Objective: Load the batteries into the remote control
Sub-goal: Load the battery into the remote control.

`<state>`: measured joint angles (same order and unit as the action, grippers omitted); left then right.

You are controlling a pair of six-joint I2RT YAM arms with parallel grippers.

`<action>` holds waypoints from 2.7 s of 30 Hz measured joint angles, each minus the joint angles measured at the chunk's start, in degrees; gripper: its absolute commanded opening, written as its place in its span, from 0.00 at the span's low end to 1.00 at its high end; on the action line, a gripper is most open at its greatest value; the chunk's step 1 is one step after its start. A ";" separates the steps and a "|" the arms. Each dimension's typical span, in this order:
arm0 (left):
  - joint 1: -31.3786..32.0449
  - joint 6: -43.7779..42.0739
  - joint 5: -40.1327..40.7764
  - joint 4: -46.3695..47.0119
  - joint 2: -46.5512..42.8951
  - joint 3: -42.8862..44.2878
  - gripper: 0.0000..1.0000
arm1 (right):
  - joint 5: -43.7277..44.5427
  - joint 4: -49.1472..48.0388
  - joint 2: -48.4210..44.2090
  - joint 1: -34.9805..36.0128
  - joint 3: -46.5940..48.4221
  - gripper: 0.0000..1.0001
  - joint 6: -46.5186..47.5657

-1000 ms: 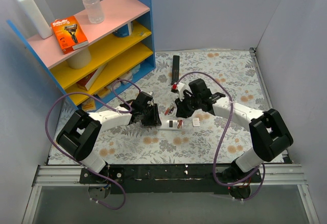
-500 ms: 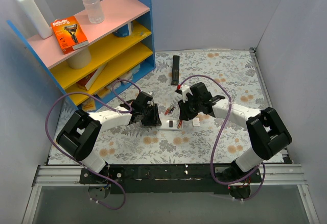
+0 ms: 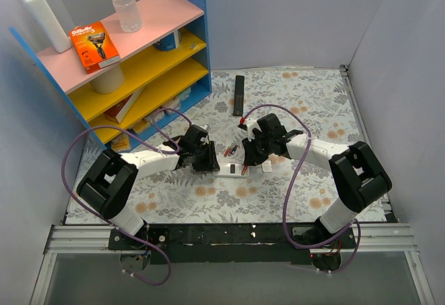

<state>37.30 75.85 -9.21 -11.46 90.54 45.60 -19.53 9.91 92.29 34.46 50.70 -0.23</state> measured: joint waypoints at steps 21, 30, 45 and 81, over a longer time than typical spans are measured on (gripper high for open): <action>-0.02 0.20 0.11 0.79 0.00 0.00 0.33 | -4.63 -1.46 1.18 -0.20 0.11 0.07 0.96; -0.04 1.11 0.26 0.87 0.00 -0.02 0.32 | -4.24 -1.57 1.18 0.35 0.09 0.01 1.70; -0.04 5.31 -1.05 4.09 -2.14 -3.80 0.32 | -1.01 -6.51 -0.48 2.34 -5.05 0.01 -6.73; 0.07 7.76 6.75 1.16 -22.91 -10.78 0.86 | 20.15 23.65 7.32 12.13 15.54 0.24 -12.41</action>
<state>37.36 83.61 -2.46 -10.31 67.64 34.83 0.62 33.56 99.61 46.59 66.24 -12.64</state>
